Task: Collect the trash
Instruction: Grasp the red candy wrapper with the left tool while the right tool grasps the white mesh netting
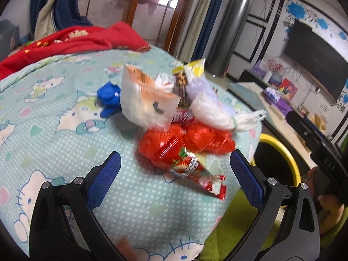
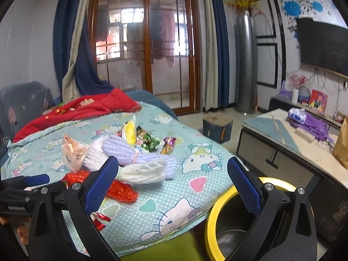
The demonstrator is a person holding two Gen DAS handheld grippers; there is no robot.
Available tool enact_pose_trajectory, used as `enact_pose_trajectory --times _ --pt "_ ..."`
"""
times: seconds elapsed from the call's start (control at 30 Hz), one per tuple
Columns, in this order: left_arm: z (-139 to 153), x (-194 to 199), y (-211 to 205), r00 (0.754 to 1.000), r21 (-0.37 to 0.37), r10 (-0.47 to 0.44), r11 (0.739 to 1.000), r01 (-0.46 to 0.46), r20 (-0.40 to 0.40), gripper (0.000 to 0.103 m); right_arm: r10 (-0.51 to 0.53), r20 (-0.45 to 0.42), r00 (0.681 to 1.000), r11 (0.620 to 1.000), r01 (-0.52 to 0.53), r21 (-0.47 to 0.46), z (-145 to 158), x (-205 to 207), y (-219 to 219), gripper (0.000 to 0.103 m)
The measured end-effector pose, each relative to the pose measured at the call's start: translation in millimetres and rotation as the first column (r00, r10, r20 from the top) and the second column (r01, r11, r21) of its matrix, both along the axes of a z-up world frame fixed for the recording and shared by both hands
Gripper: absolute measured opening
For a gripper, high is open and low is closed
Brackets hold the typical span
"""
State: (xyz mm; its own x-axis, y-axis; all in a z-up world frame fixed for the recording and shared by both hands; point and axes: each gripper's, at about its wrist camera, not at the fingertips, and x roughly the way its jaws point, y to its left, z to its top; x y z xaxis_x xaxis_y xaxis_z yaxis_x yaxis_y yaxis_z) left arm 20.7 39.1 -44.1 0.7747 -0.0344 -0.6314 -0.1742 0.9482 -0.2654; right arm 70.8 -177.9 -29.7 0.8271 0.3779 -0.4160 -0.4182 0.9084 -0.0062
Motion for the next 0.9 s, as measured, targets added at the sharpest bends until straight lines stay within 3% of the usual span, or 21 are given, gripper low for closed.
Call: enact_pose_trajectory --times 0.2,0.33,0.53,0.6,0.7,0.77,0.9 --pt "-7.7 9.1 3.1 0.998 -0.043 0.008 0.999 -0.01 -0.055 0.092 0.048 -0.083 0.995 0.999 -0.048 0.004 -10.2 28.8 10.1 0.097" --pt "-11.3 12.1 5.9 0.997 -0.063 0.005 0.998 -0.009 -0.074 0.081 0.065 -0.137 0.988 0.998 -0.061 0.028 -17.6 45.3 15.8 0.095" --pt "-18.2 16.3 9.1 0.994 -0.117 -0.013 0.993 0.0 -0.112 0.068 0.123 -0.245 0.962 0.99 -0.103 0.093 -27.0 62.9 17.2 0.064" --pt "-20.0 15.9 9.6 0.992 -0.136 -0.023 0.991 0.006 -0.126 0.058 0.15 -0.278 0.949 0.986 -0.123 0.113 -30.2 64.3 17.0 0.048" --pt "-23.2 14.9 10.5 0.987 -0.161 -0.044 0.987 0.019 -0.152 0.052 0.185 -0.307 0.934 0.98 -0.151 0.133 -31.2 62.4 16.2 0.032" --pt "-26.0 14.5 10.8 0.985 -0.183 -0.059 0.983 0.028 -0.165 0.045 0.199 -0.306 0.931 0.977 -0.164 0.137 -29.4 59.6 16.1 0.025" --pt "-27.7 10.5 12.9 0.981 -0.228 -0.092 0.972 0.051 -0.174 0.04 0.238 -0.301 0.924 0.969 -0.202 0.144 -24.6 51.9 18.2 0.011"
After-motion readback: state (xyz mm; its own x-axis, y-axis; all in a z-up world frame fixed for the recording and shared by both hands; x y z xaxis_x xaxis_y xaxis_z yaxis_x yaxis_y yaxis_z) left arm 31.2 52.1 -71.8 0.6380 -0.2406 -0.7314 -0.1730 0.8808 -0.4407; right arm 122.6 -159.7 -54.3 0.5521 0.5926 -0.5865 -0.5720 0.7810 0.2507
